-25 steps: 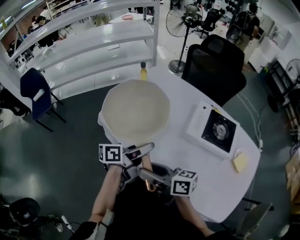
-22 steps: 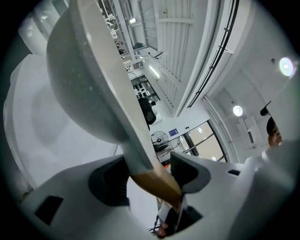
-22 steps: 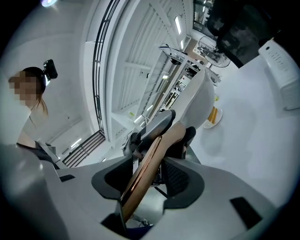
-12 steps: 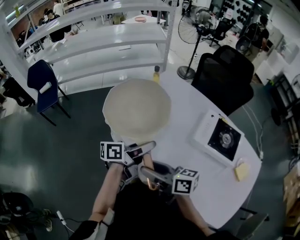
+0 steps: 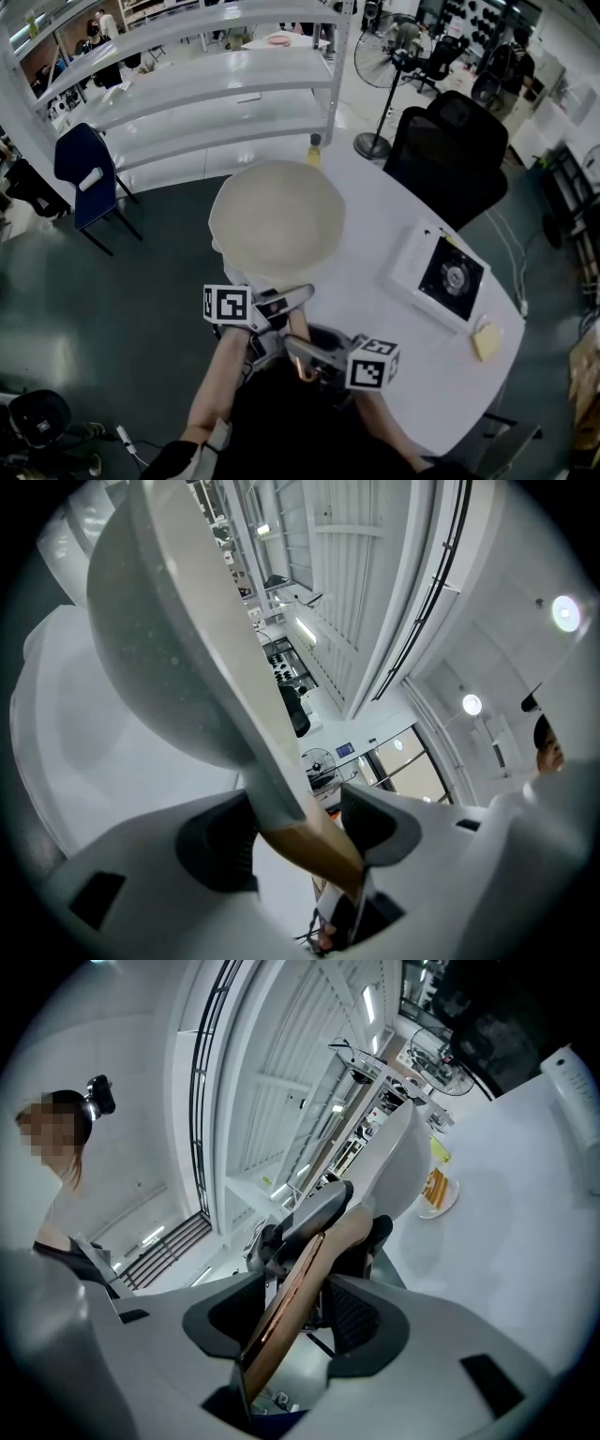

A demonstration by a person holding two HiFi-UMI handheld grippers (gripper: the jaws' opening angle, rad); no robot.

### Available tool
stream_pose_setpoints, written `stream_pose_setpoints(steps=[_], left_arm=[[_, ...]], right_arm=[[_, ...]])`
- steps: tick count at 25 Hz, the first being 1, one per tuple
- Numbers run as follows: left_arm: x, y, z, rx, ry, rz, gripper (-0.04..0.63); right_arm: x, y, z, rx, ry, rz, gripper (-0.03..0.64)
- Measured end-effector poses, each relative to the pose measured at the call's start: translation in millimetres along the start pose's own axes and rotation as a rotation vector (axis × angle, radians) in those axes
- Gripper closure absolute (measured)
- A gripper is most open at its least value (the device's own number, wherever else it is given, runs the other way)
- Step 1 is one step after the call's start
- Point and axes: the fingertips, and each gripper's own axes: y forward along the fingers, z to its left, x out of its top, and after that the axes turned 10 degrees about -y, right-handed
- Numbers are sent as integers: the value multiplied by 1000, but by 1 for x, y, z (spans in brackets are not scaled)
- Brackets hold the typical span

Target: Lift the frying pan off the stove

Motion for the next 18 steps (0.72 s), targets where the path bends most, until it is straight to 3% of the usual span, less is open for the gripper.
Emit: stream_pose_setpoints(steps=[3,9,14,18], left_arm=[[1,-4,-3,1,3,5,336],[2,-11,11,80,15,-5,336],[1,-4,-1,2,-11,-4,334],[0,-4,-1,3,-14,-1,334]], right_arm=[[1,3,4,-5,3,5,422],[-3,4,0,-1,3,12,422],[0,2,3,-1,9,18,422],[0,2,4,-1,14,22,422]])
